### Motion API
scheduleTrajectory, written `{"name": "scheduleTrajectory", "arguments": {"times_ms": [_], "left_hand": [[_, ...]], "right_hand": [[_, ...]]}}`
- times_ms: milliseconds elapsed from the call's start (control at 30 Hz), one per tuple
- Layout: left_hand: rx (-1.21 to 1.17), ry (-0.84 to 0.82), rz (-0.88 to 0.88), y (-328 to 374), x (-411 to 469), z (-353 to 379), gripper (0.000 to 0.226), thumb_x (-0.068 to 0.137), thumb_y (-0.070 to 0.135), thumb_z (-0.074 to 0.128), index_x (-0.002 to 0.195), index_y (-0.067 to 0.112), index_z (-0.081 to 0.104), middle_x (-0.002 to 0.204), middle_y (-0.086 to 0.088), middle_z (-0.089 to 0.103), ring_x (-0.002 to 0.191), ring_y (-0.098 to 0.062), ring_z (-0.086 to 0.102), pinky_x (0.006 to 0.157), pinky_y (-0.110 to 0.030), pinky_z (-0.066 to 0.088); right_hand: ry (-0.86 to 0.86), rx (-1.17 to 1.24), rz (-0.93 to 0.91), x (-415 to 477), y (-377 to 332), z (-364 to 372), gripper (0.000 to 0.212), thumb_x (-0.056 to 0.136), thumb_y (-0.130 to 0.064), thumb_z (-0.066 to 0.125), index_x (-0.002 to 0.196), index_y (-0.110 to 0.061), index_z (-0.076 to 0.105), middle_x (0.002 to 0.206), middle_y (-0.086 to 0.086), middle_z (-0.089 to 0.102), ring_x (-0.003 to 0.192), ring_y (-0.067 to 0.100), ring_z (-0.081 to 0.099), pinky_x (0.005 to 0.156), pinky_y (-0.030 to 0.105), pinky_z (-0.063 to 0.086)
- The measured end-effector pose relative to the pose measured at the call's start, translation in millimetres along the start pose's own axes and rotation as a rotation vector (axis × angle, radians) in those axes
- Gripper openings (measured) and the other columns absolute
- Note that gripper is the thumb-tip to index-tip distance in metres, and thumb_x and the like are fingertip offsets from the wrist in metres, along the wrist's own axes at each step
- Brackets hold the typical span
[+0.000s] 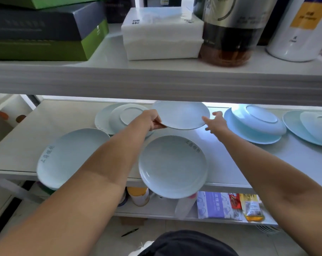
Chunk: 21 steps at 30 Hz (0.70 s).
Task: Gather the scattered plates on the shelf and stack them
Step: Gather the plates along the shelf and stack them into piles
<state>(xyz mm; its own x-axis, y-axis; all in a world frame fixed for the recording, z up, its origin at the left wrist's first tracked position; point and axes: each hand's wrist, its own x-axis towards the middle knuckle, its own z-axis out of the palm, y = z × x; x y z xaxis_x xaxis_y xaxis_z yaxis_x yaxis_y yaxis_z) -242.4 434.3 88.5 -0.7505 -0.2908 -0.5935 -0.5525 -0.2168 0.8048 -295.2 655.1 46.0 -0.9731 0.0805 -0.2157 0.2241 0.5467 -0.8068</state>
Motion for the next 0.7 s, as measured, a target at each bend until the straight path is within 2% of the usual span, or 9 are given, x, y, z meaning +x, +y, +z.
{"name": "scheduleTrajectory", "arguments": {"times_ms": [100, 200, 267, 333, 400, 500, 600, 700], "left_hand": [[0.103, -0.093, -0.015, 7, -13, -21, 0.04, 0.092, -0.016, 0.03, 0.128, -0.007, 0.046, 0.09, -0.019, 0.06, 0.124, -0.035, 0.055, 0.091, -0.04, 0.051], [0.208, -0.182, -0.055, 6, -24, -35, 0.044, 0.093, -0.014, 0.033, 0.135, -0.008, 0.043, 0.092, -0.019, 0.062, 0.117, -0.036, 0.059, 0.078, -0.036, 0.056], [0.249, -0.218, -0.076, 0, -26, -41, 0.046, 0.093, -0.014, 0.033, 0.137, -0.005, 0.043, 0.094, -0.018, 0.062, 0.115, -0.035, 0.058, 0.078, -0.036, 0.056], [0.334, -0.233, -0.076, -9, -30, -46, 0.047, 0.092, -0.016, 0.034, 0.136, -0.002, 0.046, 0.094, -0.014, 0.061, 0.12, -0.034, 0.056, 0.087, -0.037, 0.054], [0.423, -0.236, -0.058, -17, -32, -49, 0.047, 0.091, -0.018, 0.035, 0.133, 0.0, 0.049, 0.097, -0.012, 0.061, 0.113, -0.031, 0.057, 0.094, -0.04, 0.049], [0.534, -0.221, -0.053, -26, -32, -54, 0.046, 0.09, -0.019, 0.036, 0.13, -0.002, 0.051, 0.113, -0.014, 0.058, 0.105, -0.028, 0.056, 0.095, -0.04, 0.049], [0.655, -0.178, -0.011, -33, -35, -59, 0.044, 0.088, -0.021, 0.039, 0.129, -0.009, 0.051, 0.111, -0.017, 0.058, 0.101, -0.029, 0.058, 0.094, -0.04, 0.052], [0.758, -0.124, 0.049, -41, -38, -59, 0.037, 0.09, -0.016, 0.044, 0.127, -0.014, 0.049, 0.114, -0.026, 0.06, 0.105, -0.035, 0.062, 0.092, -0.042, 0.054]], "right_hand": [[-0.02, 0.176, 0.036, 0, -7, -13, 0.056, 0.091, -0.031, 0.058, 0.138, -0.011, 0.036, 0.129, 0.016, 0.055, 0.081, 0.023, 0.059, 0.074, 0.035, 0.052], [-0.054, 0.129, 0.037, 1, -8, -19, 0.038, 0.09, -0.035, 0.057, 0.119, -0.011, 0.055, 0.121, 0.015, 0.059, 0.089, 0.025, 0.056, 0.058, 0.027, 0.05], [-0.121, -0.019, 0.035, -5, -6, -20, 0.033, 0.091, -0.04, 0.053, 0.097, -0.009, 0.058, 0.1, 0.016, 0.061, 0.076, 0.027, 0.056, 0.058, 0.027, 0.049], [-0.172, -0.222, 0.022, -14, -2, -18, 0.045, 0.093, -0.047, 0.047, 0.083, -0.004, 0.056, 0.077, 0.018, 0.061, 0.057, 0.026, 0.055, 0.058, 0.028, 0.048], [-0.219, -0.396, 0.002, -28, 4, -13, 0.054, 0.095, -0.051, 0.04, 0.078, -0.002, 0.055, 0.061, 0.017, 0.06, 0.048, 0.024, 0.055, 0.052, 0.026, 0.047], [-0.253, -0.528, -0.034, -43, 15, -3, 0.062, 0.094, -0.056, 0.034, 0.071, -0.003, 0.056, 0.054, 0.013, 0.063, 0.046, 0.022, 0.059, 0.054, 0.026, 0.048], [-0.258, -0.625, -0.072, -56, 18, 4, 0.063, 0.094, -0.057, 0.031, 0.064, -0.007, 0.055, 0.053, 0.009, 0.063, 0.047, 0.02, 0.06, 0.057, 0.026, 0.049], [-0.229, -0.748, -0.111, -64, 16, 7, 0.065, 0.095, -0.058, 0.029, 0.06, -0.009, 0.054, 0.052, 0.005, 0.062, 0.048, 0.018, 0.059, 0.063, 0.026, 0.049]]}}
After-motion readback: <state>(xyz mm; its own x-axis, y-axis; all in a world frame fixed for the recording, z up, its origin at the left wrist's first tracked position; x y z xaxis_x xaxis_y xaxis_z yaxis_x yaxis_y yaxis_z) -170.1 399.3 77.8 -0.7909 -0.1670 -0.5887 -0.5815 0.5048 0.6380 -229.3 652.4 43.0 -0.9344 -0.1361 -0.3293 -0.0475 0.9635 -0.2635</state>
